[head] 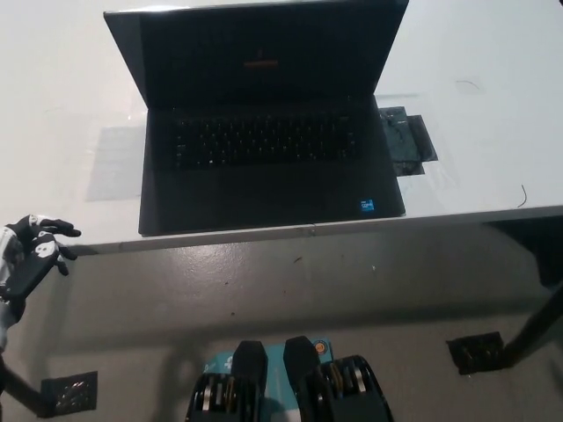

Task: The robot uses its right hand to push down on the lid of a laptop kept in the middle of the desk to close it

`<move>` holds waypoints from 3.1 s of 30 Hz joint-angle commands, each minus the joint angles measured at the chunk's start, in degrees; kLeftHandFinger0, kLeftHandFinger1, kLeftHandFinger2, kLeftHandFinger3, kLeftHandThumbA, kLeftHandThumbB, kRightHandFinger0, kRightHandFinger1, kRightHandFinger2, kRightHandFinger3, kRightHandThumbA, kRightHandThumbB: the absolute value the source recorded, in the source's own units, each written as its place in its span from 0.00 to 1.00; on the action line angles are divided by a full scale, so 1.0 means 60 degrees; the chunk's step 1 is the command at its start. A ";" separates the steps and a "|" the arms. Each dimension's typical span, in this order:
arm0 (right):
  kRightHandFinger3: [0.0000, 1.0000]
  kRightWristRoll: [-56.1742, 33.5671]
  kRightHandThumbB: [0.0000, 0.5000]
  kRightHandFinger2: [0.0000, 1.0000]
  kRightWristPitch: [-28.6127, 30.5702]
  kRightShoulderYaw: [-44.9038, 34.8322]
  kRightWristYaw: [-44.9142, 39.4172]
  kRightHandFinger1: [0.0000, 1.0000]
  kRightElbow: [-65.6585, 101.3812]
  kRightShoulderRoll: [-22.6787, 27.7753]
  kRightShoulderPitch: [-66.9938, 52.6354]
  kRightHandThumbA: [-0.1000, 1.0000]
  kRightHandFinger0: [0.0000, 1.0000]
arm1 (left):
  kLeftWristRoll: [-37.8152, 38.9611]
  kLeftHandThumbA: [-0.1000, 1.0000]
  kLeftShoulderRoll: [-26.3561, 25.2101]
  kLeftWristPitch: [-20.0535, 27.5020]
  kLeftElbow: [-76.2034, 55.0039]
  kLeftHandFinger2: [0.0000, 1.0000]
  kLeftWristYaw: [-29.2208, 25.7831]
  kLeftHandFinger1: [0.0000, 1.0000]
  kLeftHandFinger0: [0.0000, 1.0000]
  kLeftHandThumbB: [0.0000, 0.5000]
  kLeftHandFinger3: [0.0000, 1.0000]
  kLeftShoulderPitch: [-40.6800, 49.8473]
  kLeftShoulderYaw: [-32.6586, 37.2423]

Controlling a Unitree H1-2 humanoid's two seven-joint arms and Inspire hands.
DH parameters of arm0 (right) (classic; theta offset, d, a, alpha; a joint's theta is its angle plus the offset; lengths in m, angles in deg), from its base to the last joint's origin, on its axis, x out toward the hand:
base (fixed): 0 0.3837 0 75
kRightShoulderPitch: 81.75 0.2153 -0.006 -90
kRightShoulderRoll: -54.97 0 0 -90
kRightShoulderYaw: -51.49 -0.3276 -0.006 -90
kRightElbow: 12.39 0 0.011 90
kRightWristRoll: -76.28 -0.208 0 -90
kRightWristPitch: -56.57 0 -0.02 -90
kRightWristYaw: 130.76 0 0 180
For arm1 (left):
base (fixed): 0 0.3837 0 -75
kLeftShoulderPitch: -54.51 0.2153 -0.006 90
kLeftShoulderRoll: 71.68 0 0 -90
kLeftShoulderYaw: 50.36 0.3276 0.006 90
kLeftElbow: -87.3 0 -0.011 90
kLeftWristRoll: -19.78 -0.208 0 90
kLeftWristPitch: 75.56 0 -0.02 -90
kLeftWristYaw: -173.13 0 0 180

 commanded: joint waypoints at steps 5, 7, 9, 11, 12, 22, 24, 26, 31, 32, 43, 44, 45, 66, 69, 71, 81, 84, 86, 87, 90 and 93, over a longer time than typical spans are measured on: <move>1.00 -0.0095 0.61 1.00 -0.0753 0.0122 -0.0051 1.00 0.0153 0.1104 0.2905 0.43 1.00 | 0.0225 0.01 -0.0395 -0.0168 -0.0420 0.49 0.0235 0.36 0.28 0.29 0.56 -0.0222 -0.0026; 1.00 0.0000 0.54 1.00 -0.0748 0.0336 -0.0155 1.00 -0.0242 0.1108 0.3751 0.38 1.00 | 0.0118 0.01 -0.0406 -0.0215 -0.0410 0.48 0.0149 0.35 0.27 0.32 0.55 -0.0233 -0.0005; 1.00 0.0061 0.51 1.00 -0.0810 0.0667 -0.0323 1.00 -0.0727 0.1048 0.4825 0.41 1.00 | 0.0161 0.01 -0.0415 -0.0341 -0.0510 0.48 0.0160 0.36 0.28 0.32 0.55 -0.0203 0.0005; 1.00 0.0261 0.50 1.00 -0.0895 0.0951 -0.0281 1.00 -0.0781 0.0981 0.5391 0.42 1.00 | 0.0128 0.00 -0.0422 -0.0326 -0.0527 0.49 0.0167 0.35 0.26 0.28 0.56 -0.0244 0.0040; 1.00 0.0343 0.49 1.00 -0.0868 0.1179 -0.0384 1.00 -0.0953 0.0933 0.5811 0.43 1.00 | 0.0145 0.00 -0.0431 -0.0252 -0.0494 0.49 0.0207 0.35 0.25 0.28 0.56 -0.0253 0.0047; 1.00 0.1488 0.37 0.95 0.0216 0.2869 -0.0802 1.00 -0.4169 0.0040 0.8493 0.34 1.00 | 0.0282 0.00 -0.0433 -0.0341 -0.0430 0.51 0.0260 0.37 0.31 0.23 0.60 -0.0273 0.0012; 1.00 0.1678 0.39 0.95 0.0414 0.3005 -0.0795 1.00 -0.4594 -0.0069 0.8704 0.37 1.00 | 0.0264 0.00 -0.0447 -0.0257 -0.0387 0.51 0.0305 0.37 0.32 0.23 0.60 -0.0277 0.0029; 1.00 0.1966 0.41 0.96 0.0499 0.3233 -0.0687 1.00 -0.5404 -0.0332 0.9119 0.37 1.00 | 0.0265 0.00 -0.0464 -0.0197 -0.0228 0.52 0.0328 0.38 0.32 0.26 0.61 -0.0301 0.0007; 1.00 0.2732 0.59 0.90 0.1375 0.3830 -0.0743 1.00 -0.7654 -0.0896 1.0096 0.42 1.00 | 0.0258 0.00 -0.0447 -0.0426 -0.0503 0.55 0.0290 0.40 0.34 0.25 0.63 -0.0238 -0.0005; 1.00 0.2753 0.59 0.90 0.1427 0.3824 -0.0763 1.00 -0.7719 -0.0905 1.0118 0.41 1.00 | 0.0258 0.00 -0.0447 -0.0428 -0.0504 0.55 0.0290 0.40 0.34 0.25 0.63 -0.0238 -0.0006; 0.99 0.4033 0.88 0.86 0.2703 0.4900 -0.0851 1.00 -1.0879 -0.1910 1.1110 0.47 1.00 | 0.0044 0.00 -0.0413 -0.0872 -0.0846 0.54 0.0088 0.42 0.37 0.29 0.56 -0.0141 -0.0002; 0.97 0.4138 0.95 0.83 0.2884 0.4957 -0.0873 1.00 -1.1104 -0.1978 1.1204 0.50 1.00 | 0.0149 0.00 -0.0398 -0.0823 -0.0802 0.54 0.0144 0.41 0.35 0.30 0.56 -0.0138 -0.0040; 0.98 0.4283 0.96 0.84 0.2908 0.5058 -0.0853 1.00 -1.1030 -0.2012 1.1200 0.52 1.00 | 0.0128 0.00 -0.0454 -0.0783 -0.0808 0.54 0.0200 0.41 0.35 0.29 0.56 -0.0121 -0.0024; 0.93 0.4603 0.80 0.94 0.1652 0.4641 -0.0867 1.00 -0.9026 -0.2944 1.1100 0.49 1.00 | 0.0325 0.00 -0.0540 -0.0726 -0.0699 0.51 0.0357 0.39 0.31 0.33 0.54 -0.0264 -0.0082; 0.92 0.4600 0.74 0.90 0.1610 0.4602 -0.1015 1.00 -0.8728 -0.2951 1.0743 0.47 1.00 | 0.0290 0.00 -0.0569 -0.0818 -0.0663 0.51 0.0313 0.37 0.30 0.32 0.55 -0.0366 -0.0076; 1.00 0.4728 0.80 0.92 0.1363 0.4695 -0.1024 1.00 -0.8548 -0.2938 1.0419 0.51 1.00 | 0.0274 0.00 -0.0580 -0.0830 -0.0736 0.51 0.0309 0.38 0.30 0.31 0.55 -0.0313 -0.0078; 1.00 0.5179 0.91 1.00 0.2455 0.4951 -0.1114 1.00 -1.0133 -0.2772 1.0120 0.53 1.00 | 0.0329 0.00 -0.0634 -0.0640 -0.0832 0.50 0.0444 0.36 0.29 0.31 0.55 -0.0198 -0.0106; 1.00 0.5168 0.91 1.00 0.2573 0.4904 -0.1124 1.00 -1.0428 -0.2739 1.0314 0.51 1.00 | 0.0249 0.00 -0.0644 -0.0587 -0.0828 0.51 0.0456 0.38 0.31 0.30 0.56 -0.0115 -0.0049; 1.00 0.5231 0.90 1.00 0.2657 0.4926 -0.1080 1.00 -1.0493 -0.2709 1.0381 0.51 1.00 | 0.0285 0.00 -0.0651 -0.0571 -0.0785 0.51 0.0500 0.38 0.32 0.30 0.56 -0.0154 -0.0026; 1.00 0.5307 0.91 1.00 0.2550 0.4972 -0.1041 1.00 -1.0323 -0.2694 1.0483 0.52 1.00 | 0.0340 0.00 -0.0635 -0.0536 -0.0735 0.51 0.0516 0.38 0.32 0.30 0.56 -0.0189 -0.0045; 1.00 0.5275 0.90 1.00 0.2344 0.4937 -0.1059 1.00 -0.9924 -0.2702 1.0439 0.51 1.00 | 0.0341 0.00 -0.0614 -0.0514 -0.0678 0.50 0.0498 0.37 0.30 0.31 0.56 -0.0300 -0.0060; 1.00 0.5217 0.91 1.00 0.2336 0.4874 -0.1101 1.00 -0.9728 -0.2715 1.0286 0.53 1.00 | 0.0271 0.00 -0.0670 -0.0683 -0.0722 0.50 0.0438 0.37 0.31 0.34 0.54 -0.0411 -0.0069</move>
